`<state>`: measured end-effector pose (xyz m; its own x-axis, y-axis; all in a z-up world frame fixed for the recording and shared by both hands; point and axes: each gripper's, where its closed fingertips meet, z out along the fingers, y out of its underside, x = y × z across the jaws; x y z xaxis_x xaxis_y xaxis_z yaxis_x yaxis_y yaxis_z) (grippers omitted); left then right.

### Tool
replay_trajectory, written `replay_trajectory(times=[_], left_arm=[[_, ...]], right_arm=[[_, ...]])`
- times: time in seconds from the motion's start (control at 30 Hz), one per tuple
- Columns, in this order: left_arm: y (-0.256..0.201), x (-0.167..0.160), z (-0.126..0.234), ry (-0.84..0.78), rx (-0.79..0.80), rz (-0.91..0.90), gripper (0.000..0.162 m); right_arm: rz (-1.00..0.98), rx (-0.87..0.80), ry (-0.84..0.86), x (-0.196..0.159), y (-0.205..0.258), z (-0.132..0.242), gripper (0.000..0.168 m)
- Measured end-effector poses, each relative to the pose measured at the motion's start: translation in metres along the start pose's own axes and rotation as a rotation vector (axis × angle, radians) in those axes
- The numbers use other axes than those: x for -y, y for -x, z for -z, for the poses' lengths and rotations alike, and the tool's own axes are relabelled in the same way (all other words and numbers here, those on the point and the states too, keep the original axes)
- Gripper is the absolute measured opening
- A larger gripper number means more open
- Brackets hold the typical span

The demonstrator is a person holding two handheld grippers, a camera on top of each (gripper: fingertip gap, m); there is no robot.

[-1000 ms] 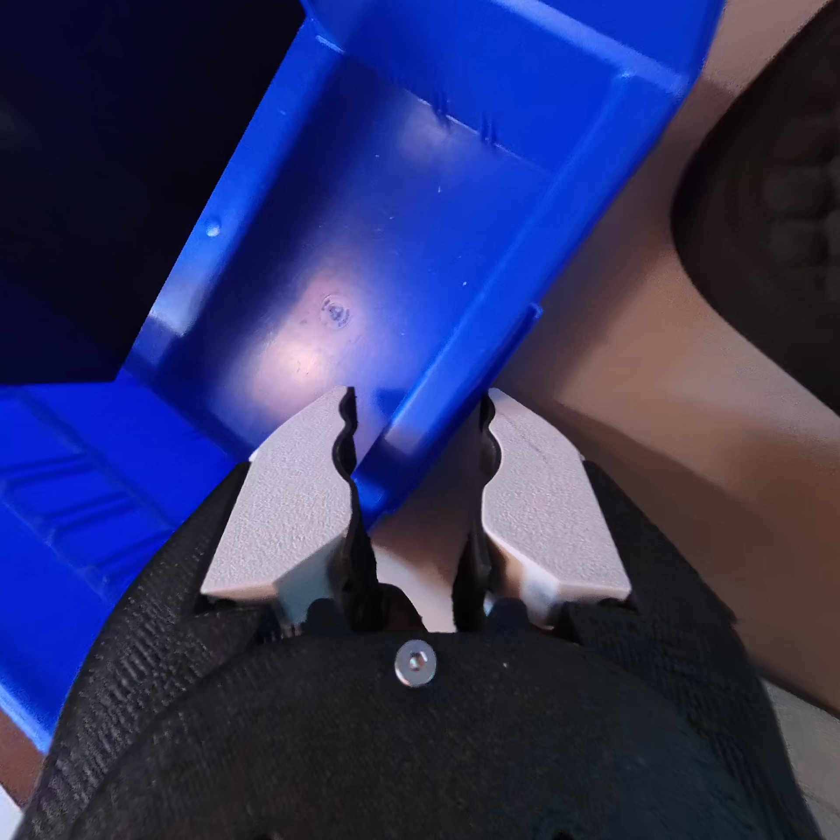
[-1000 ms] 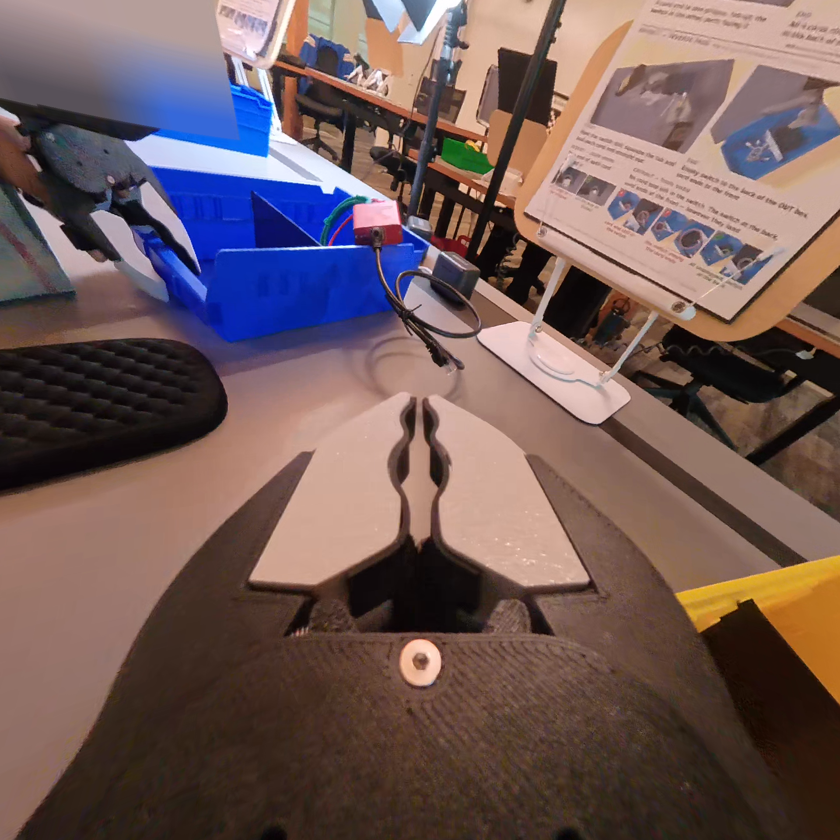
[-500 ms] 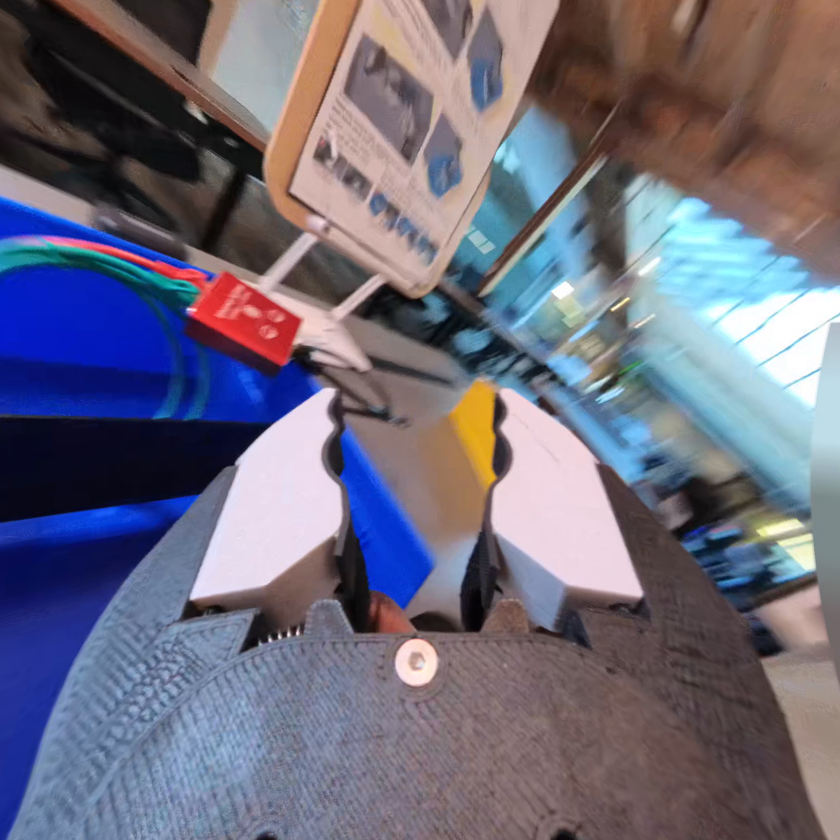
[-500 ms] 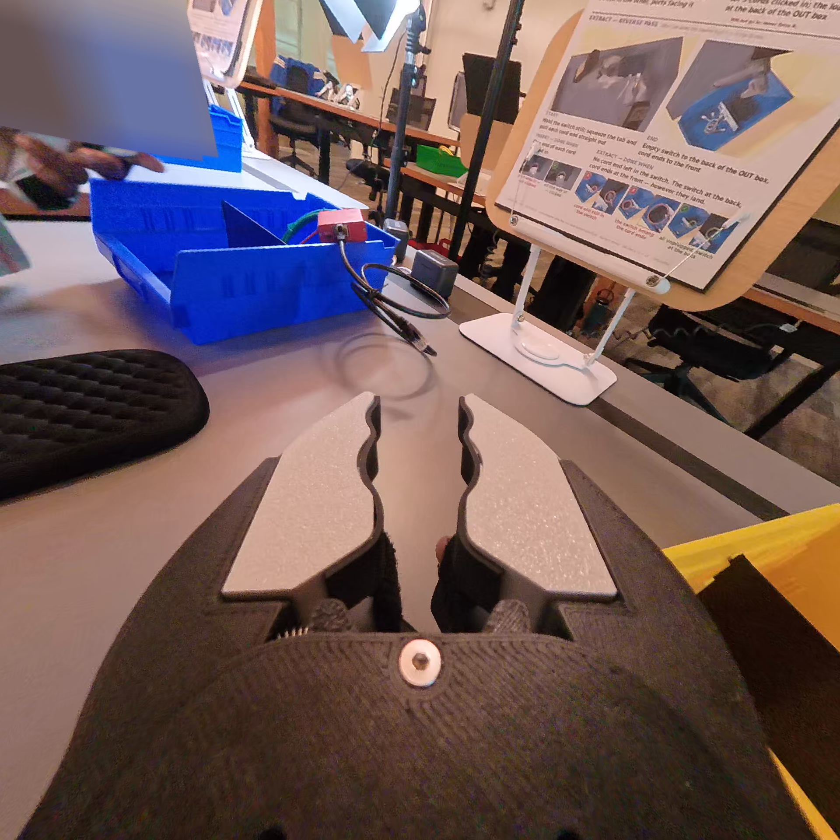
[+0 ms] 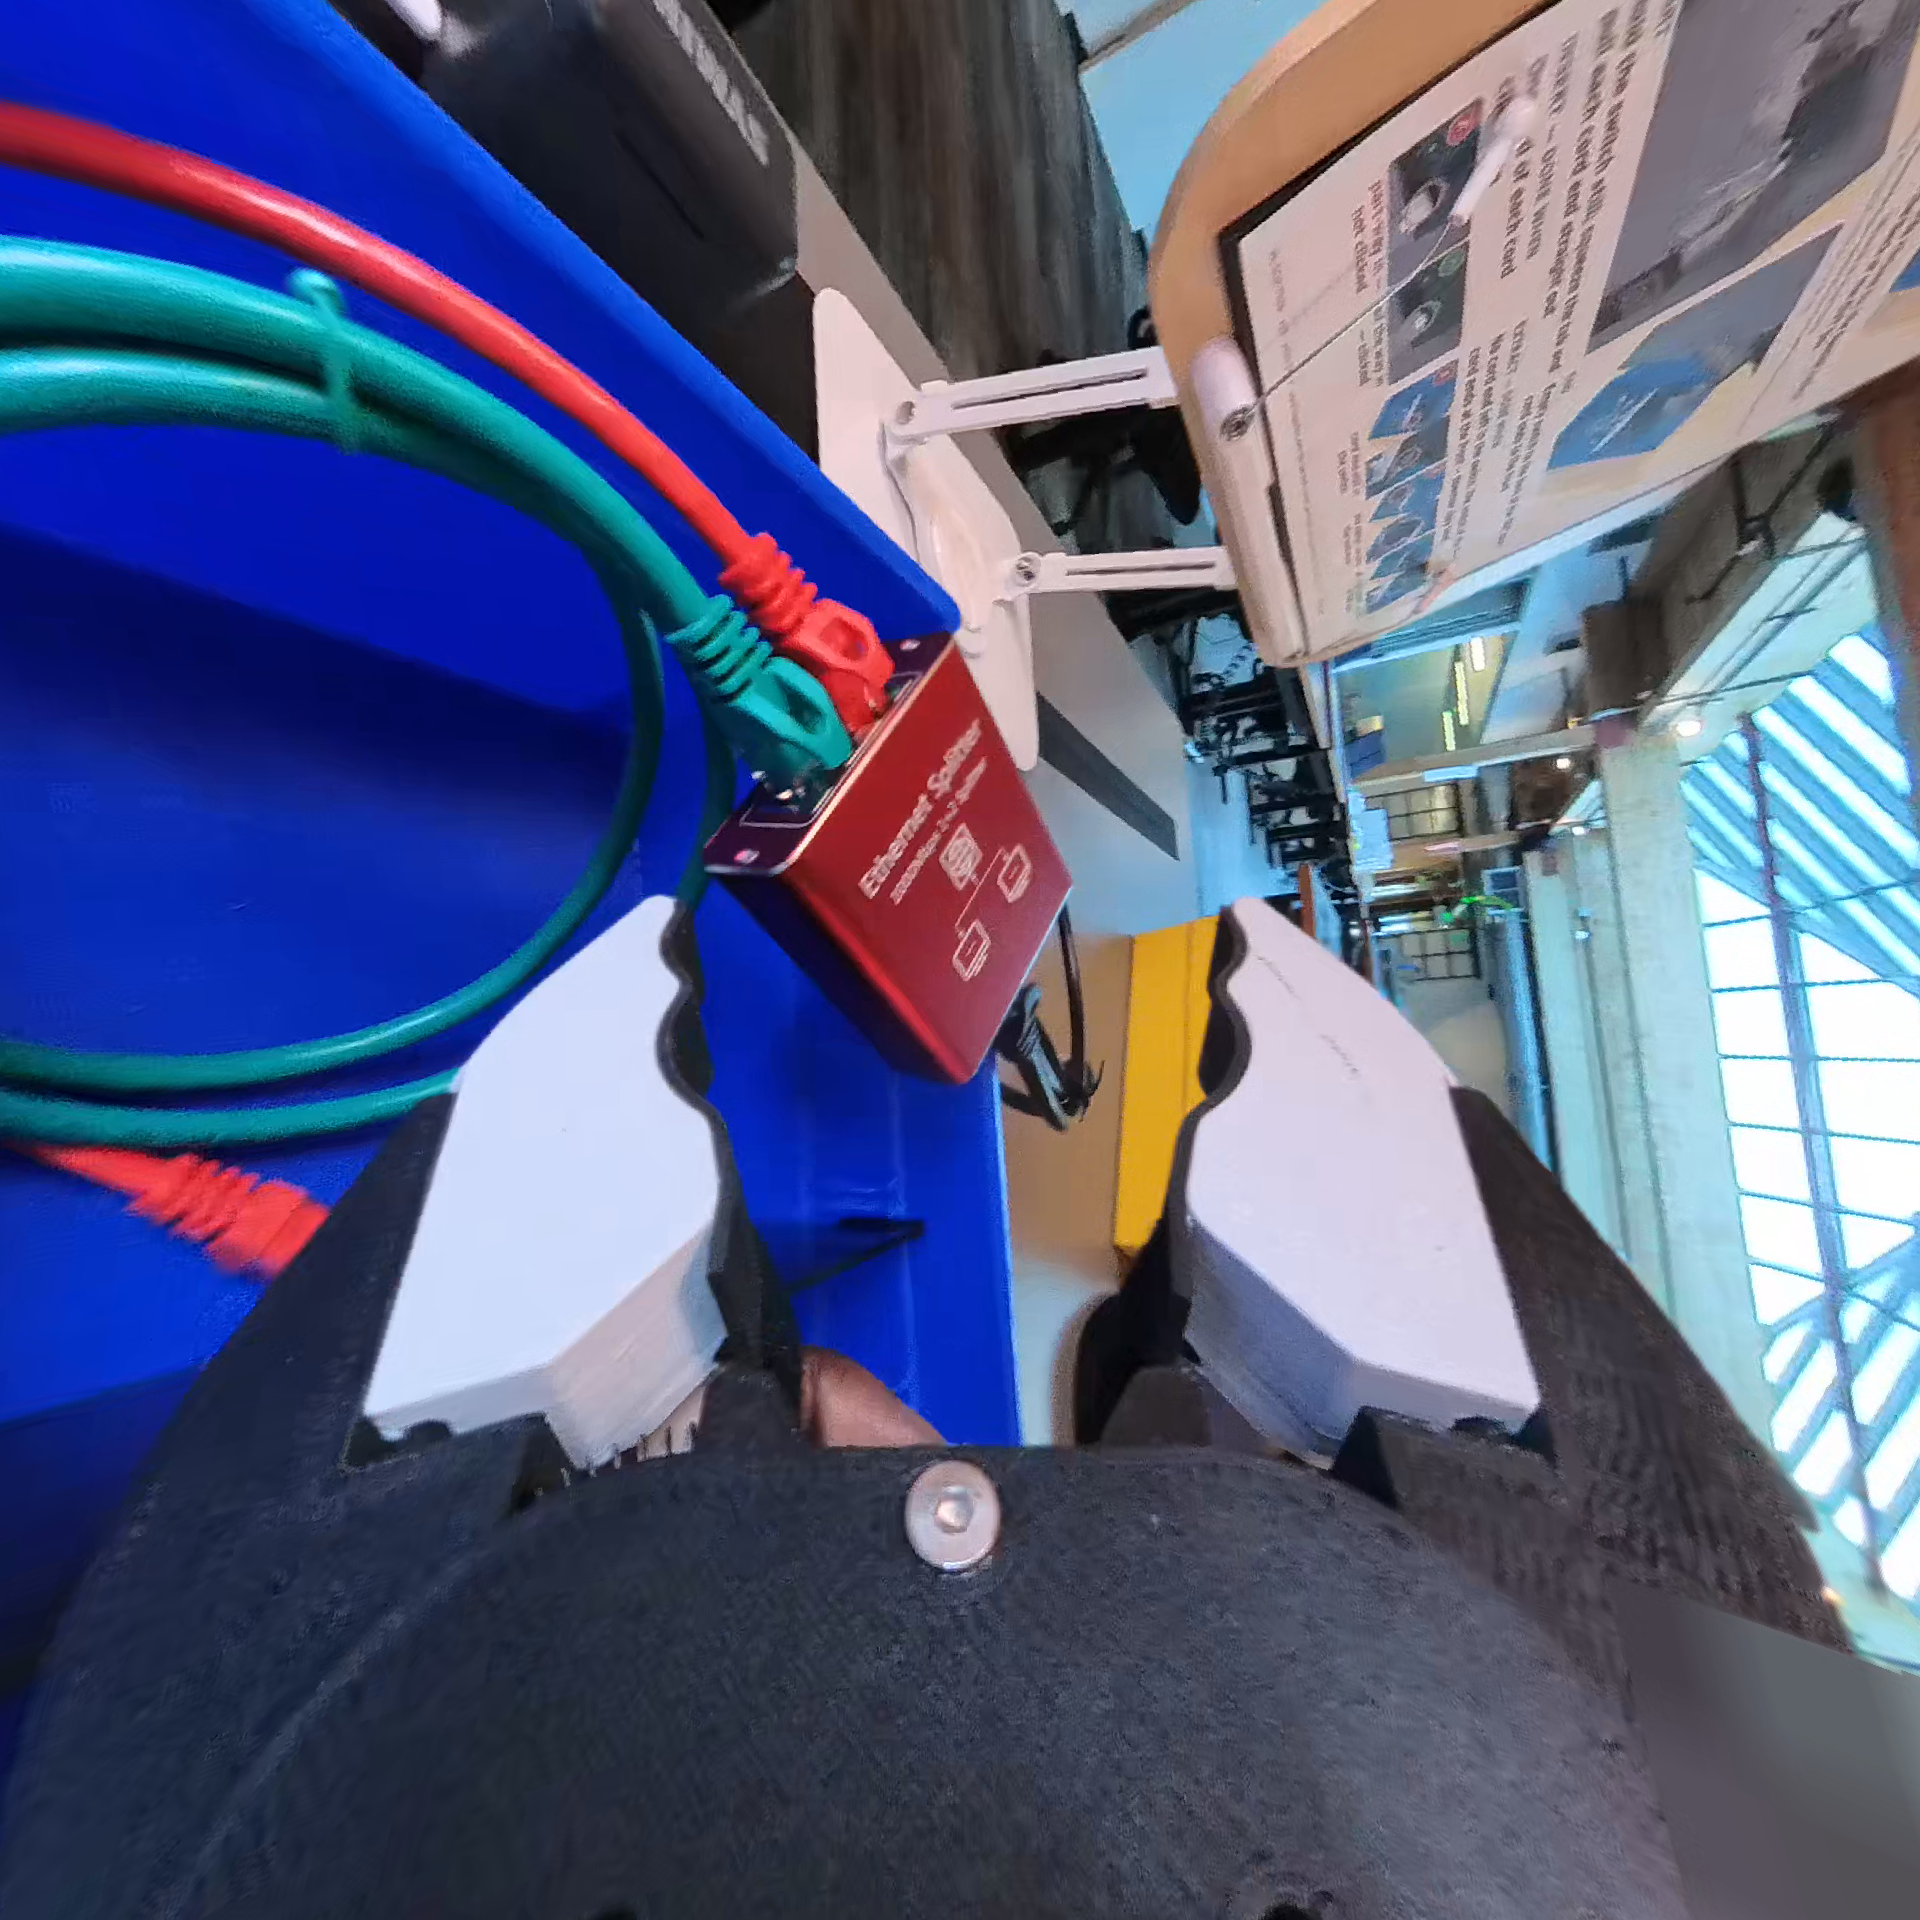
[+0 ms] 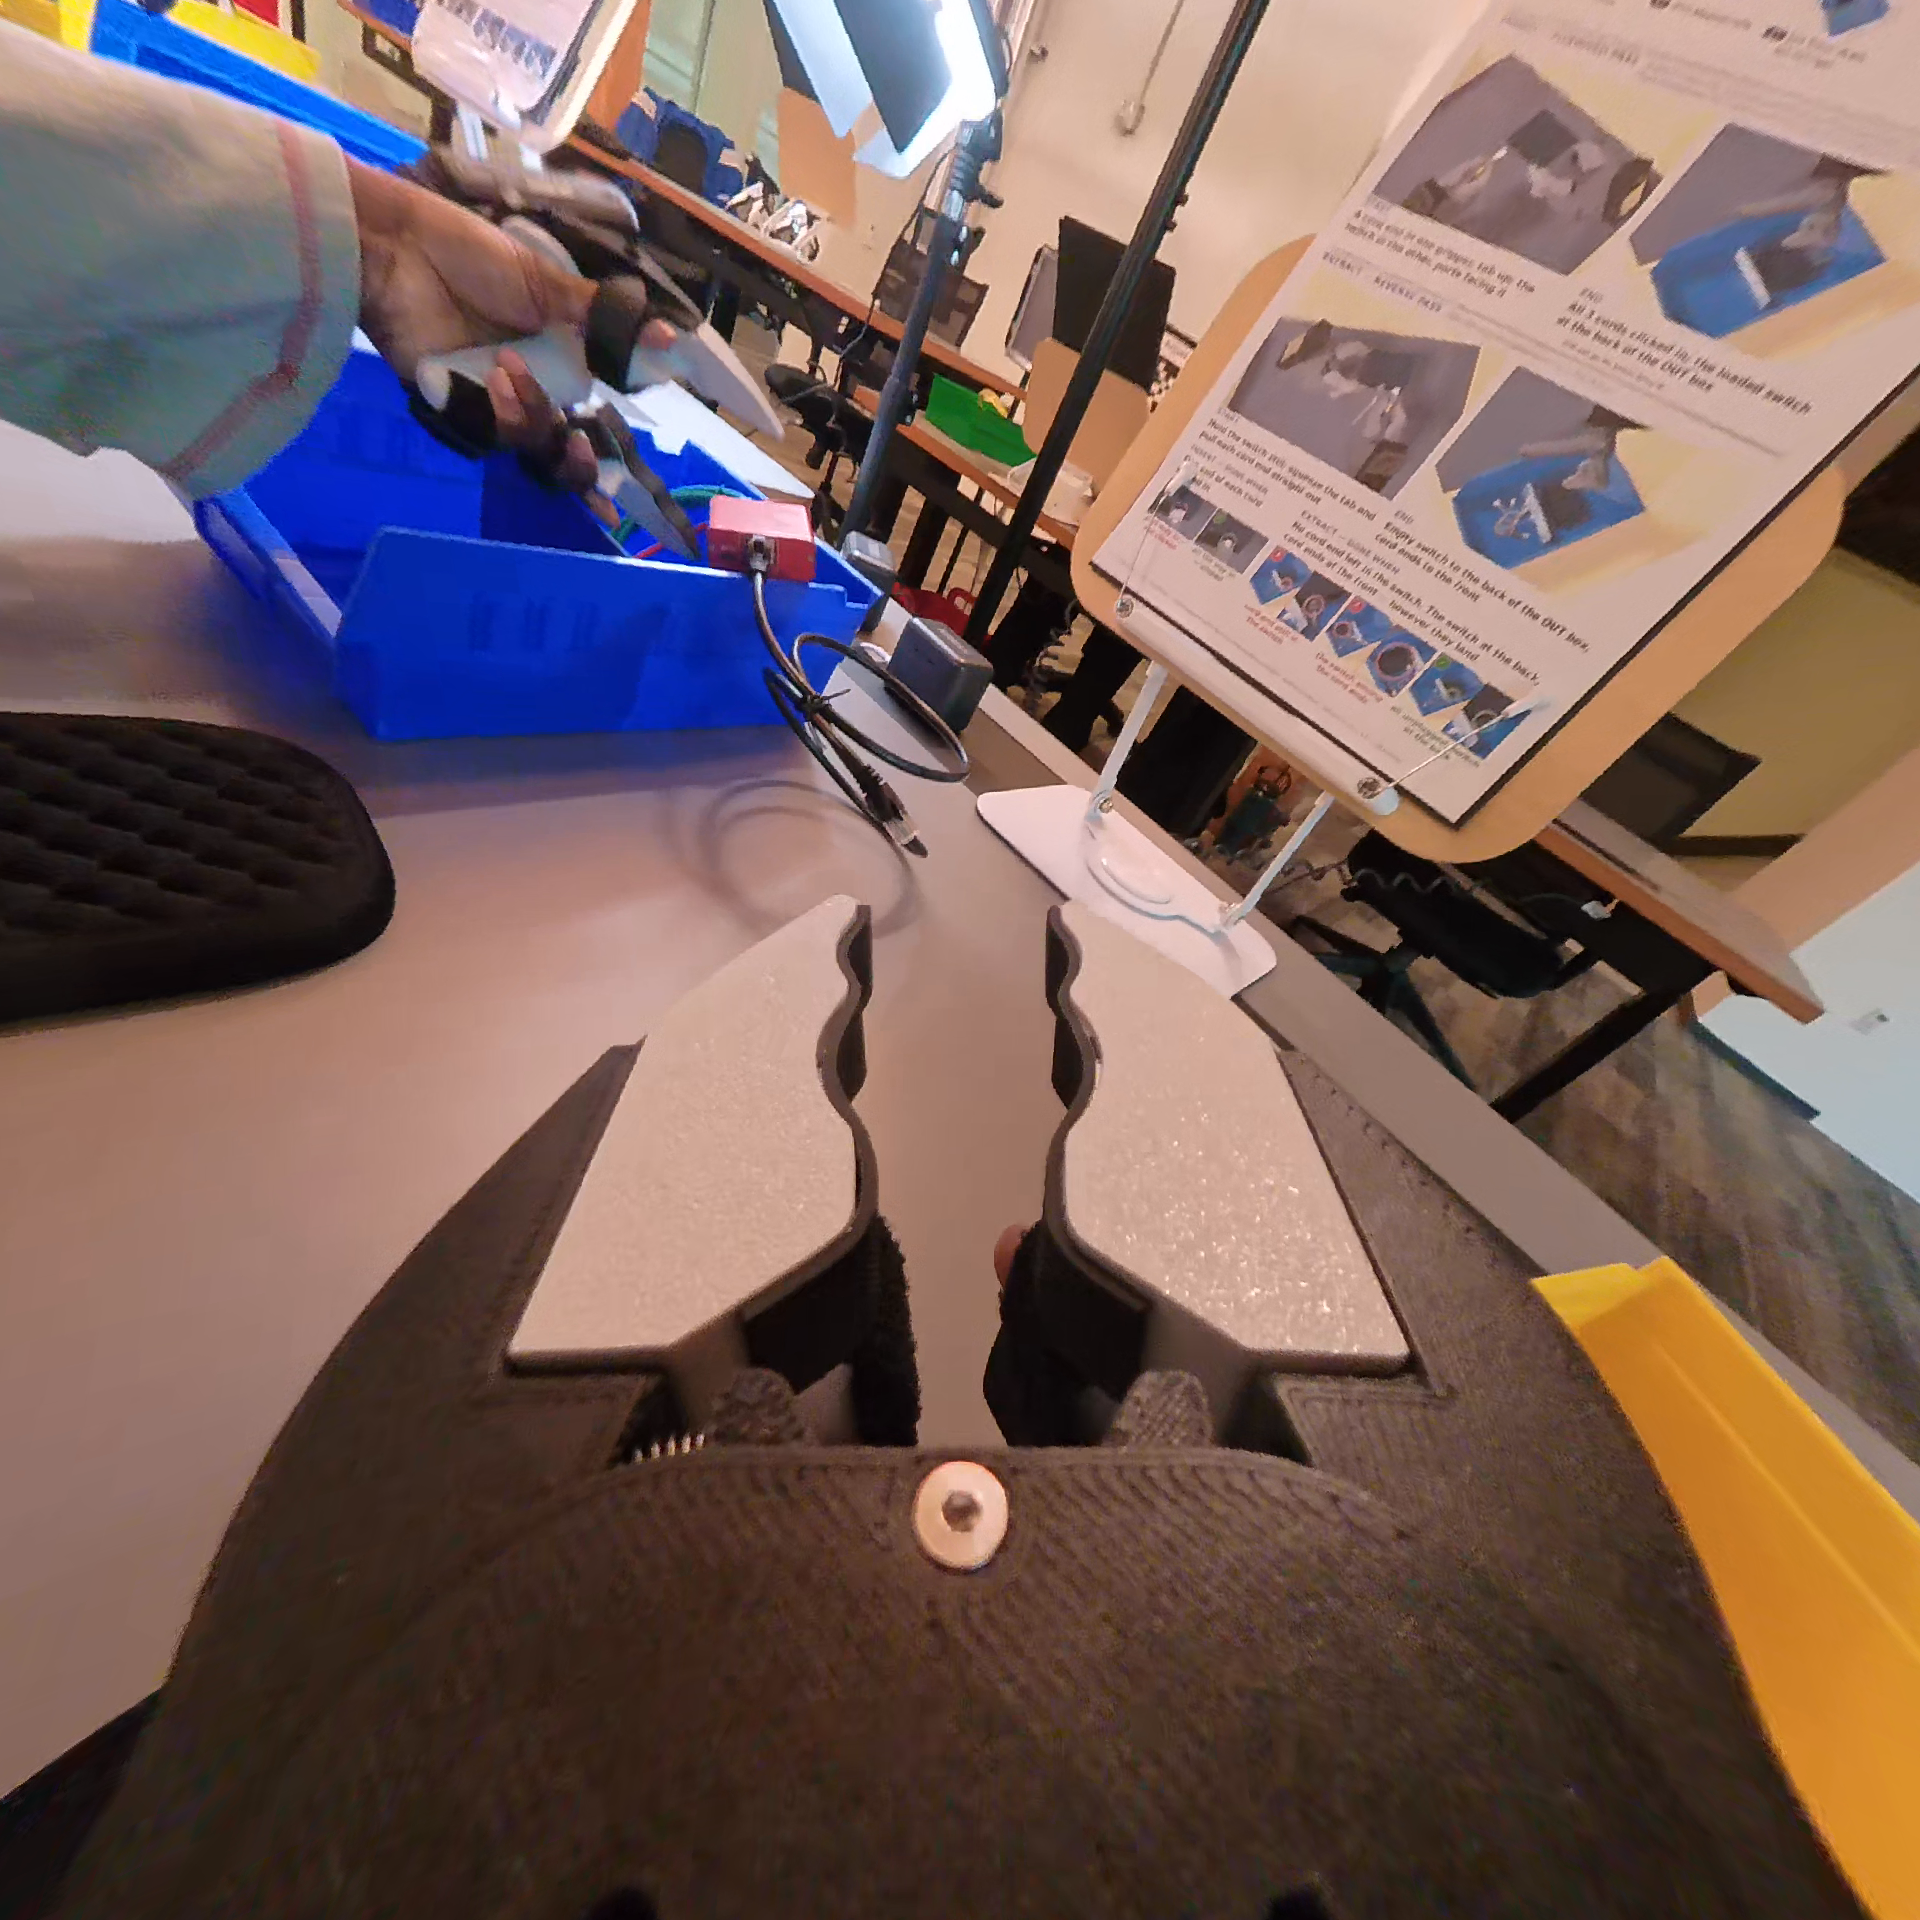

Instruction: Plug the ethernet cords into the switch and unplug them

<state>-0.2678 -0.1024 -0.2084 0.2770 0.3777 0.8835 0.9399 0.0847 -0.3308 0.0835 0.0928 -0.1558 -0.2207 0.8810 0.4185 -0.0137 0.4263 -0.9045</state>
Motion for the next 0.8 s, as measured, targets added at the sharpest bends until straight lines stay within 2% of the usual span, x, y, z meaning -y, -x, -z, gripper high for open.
replay_trajectory(times=[0.13,0.33,0.47,0.63,0.7,0.8], left_arm=[[0.000,-0.001,-0.014,-0.002,0.006,-0.004,0.084],[0.007,-0.001,-0.018,-0.036,0.046,-0.040,0.041],[-0.005,0.007,-0.016,-0.160,-0.038,-0.094,0.031],[-0.037,0.006,0.002,-0.275,-0.188,-0.263,0.025],[-0.058,0.001,0.013,-0.296,-0.280,-0.325,0.024],[-0.098,-0.020,0.031,-0.260,-0.427,-0.421,0.025]], right_arm=[[0.019,-0.001,-0.044,0.010,-0.002,0.001,0.032],[0.047,0.010,-0.070,0.018,-0.001,-0.002,0.032],[0.066,0.035,-0.088,0.026,0.007,-0.008,0.032],[0.069,0.134,-0.086,0.032,0.026,-0.021,0.032],[0.005,0.219,-0.107,0.038,0.037,-0.028,0.033],[-0.136,0.374,-0.117,0.051,0.051,-0.038,0.045]])
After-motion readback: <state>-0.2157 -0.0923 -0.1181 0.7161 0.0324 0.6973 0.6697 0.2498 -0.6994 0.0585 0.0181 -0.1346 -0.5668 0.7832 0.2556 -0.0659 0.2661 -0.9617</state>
